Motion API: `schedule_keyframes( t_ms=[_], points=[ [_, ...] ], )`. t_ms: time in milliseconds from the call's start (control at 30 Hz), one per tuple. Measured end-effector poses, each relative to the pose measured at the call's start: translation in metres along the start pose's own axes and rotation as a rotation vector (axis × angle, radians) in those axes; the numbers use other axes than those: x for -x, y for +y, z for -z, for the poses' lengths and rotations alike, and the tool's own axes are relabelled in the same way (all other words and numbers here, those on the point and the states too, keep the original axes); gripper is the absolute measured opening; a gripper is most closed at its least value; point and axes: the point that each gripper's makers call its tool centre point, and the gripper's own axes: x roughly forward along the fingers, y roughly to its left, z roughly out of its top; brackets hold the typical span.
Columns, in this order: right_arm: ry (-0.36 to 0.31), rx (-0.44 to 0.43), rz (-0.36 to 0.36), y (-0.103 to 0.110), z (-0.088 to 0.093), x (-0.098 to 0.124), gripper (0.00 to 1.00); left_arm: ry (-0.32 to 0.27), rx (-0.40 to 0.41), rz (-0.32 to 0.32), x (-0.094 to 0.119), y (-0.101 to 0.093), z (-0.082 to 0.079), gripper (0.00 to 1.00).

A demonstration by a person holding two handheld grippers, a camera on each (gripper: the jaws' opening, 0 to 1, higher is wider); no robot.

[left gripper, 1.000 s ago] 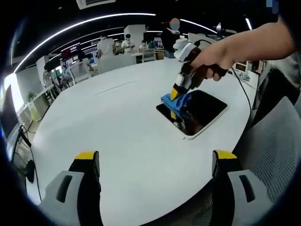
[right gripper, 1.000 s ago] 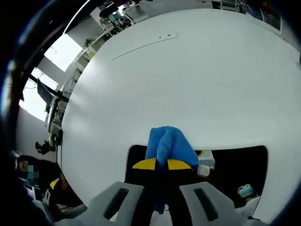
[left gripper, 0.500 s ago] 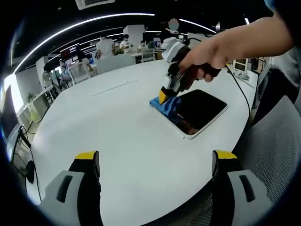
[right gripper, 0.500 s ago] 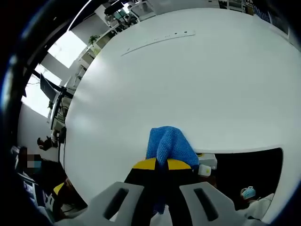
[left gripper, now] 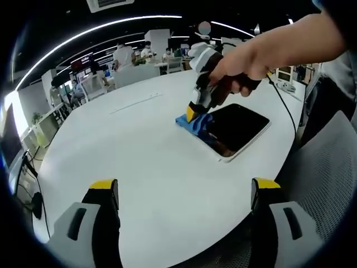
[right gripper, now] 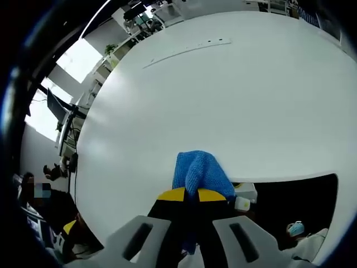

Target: Wipe the mirror surface with the cleaning cloth until all visible marks leave the cleaned area.

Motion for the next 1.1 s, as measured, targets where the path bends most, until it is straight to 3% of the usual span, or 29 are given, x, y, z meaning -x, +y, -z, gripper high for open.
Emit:
schedule_keyframes(
  t_ms=[433,1100],
  points=[
    [-0.025,-0.026,-0.004,-0.001,0.005,0.003,0.00,0.011,-0.007,0.016,-0.001,0.000,0.007,0.97],
    [-0.001,-0.024,-0.030,0.005,0.036,0.017,0.00,0.008,-0.014,0.024,-0.002,-0.002,0.007,0.97]
  ],
)
